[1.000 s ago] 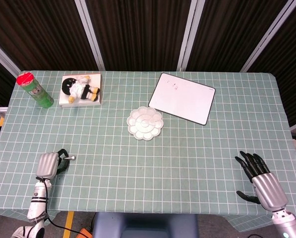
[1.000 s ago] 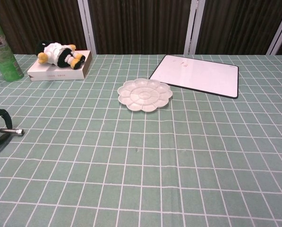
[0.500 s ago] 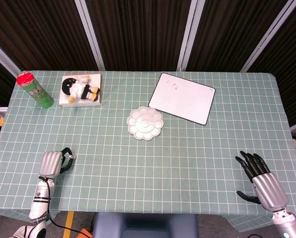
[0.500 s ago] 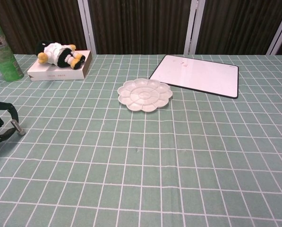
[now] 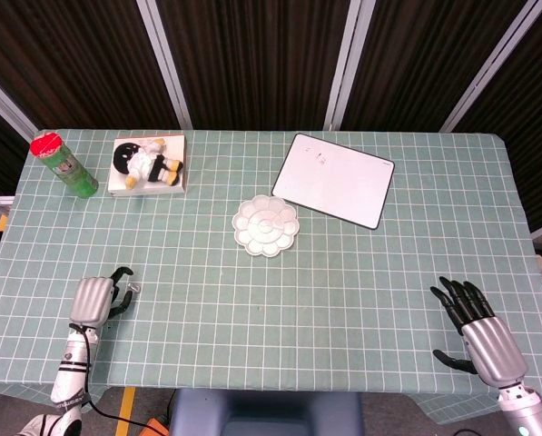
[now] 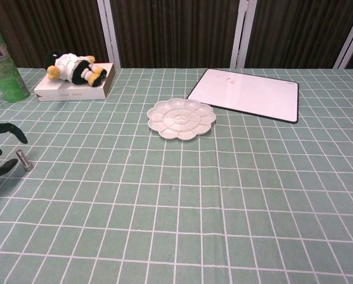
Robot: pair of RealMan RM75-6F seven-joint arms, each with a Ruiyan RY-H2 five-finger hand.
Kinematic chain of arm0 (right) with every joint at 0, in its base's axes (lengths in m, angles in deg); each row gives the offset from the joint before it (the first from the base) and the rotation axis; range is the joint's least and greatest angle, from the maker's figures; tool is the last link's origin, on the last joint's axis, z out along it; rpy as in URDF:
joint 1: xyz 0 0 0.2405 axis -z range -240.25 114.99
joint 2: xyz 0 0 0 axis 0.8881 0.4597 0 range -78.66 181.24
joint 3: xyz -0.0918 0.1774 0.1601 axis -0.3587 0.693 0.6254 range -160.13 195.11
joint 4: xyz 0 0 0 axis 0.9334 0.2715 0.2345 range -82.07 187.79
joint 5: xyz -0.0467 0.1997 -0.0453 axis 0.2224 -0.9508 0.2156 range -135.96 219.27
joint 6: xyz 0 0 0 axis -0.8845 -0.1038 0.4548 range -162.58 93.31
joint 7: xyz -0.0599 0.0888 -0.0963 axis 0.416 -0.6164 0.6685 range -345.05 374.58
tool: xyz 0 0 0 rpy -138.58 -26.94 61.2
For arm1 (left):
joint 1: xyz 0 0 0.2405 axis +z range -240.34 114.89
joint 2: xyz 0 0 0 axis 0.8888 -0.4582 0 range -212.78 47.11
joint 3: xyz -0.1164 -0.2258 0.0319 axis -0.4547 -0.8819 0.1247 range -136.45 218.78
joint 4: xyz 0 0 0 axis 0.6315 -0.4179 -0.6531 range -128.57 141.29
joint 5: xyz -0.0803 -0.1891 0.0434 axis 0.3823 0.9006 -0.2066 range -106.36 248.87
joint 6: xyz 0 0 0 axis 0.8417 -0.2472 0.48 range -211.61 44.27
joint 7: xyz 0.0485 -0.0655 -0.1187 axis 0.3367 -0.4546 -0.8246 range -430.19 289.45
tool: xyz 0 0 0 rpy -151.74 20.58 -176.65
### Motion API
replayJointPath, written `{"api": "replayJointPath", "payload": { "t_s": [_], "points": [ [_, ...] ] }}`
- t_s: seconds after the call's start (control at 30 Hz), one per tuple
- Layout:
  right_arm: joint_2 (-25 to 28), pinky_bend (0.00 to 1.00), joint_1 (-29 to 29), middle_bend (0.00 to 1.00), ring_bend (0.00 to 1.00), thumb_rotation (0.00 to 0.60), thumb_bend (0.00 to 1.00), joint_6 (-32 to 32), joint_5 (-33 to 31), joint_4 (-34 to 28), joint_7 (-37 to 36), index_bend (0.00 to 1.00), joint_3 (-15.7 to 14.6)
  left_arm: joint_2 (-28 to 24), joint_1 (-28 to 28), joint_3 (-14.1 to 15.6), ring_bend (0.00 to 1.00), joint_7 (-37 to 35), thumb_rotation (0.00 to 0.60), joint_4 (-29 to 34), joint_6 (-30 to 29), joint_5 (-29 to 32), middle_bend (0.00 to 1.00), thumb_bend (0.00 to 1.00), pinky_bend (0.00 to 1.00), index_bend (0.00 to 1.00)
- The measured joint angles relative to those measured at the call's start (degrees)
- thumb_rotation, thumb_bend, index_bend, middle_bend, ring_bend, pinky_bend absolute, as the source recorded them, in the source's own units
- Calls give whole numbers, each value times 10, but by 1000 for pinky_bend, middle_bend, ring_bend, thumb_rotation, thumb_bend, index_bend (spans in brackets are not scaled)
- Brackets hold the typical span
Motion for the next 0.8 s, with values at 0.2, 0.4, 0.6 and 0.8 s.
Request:
{"api": "replayJointPath", "payload": {
  "t_s": [0.2, 0.4, 0.6, 0.8],
  "points": [
    [1, 0, 1, 0, 0, 600, 174, -3, -3, 0, 0, 0, 2, -37, 28, 12, 148, -33, 600, 54, -70, -24, 170, 404, 306, 22],
    [11, 0, 3, 0, 0, 600, 174, 13, -12, -19, 14, 0, -4, -170, 70, 85, 0, -39, 600, 220, -117, -100, 0, 409, 1, 0],
    [16, 0, 7, 0, 0, 600, 174, 7, 18, -31, 26, 0, -18, -313, 129, 162, 0, 43, 600, 360, -194, -225, 0, 409, 0, 0],
    [22, 0, 14, 0, 0, 600, 174, -7, 33, -37, 32, 0, -25, -344, 160, 174, 0, 69, 600, 400, -209, -214, 0, 409, 0, 0]
  ]
}}
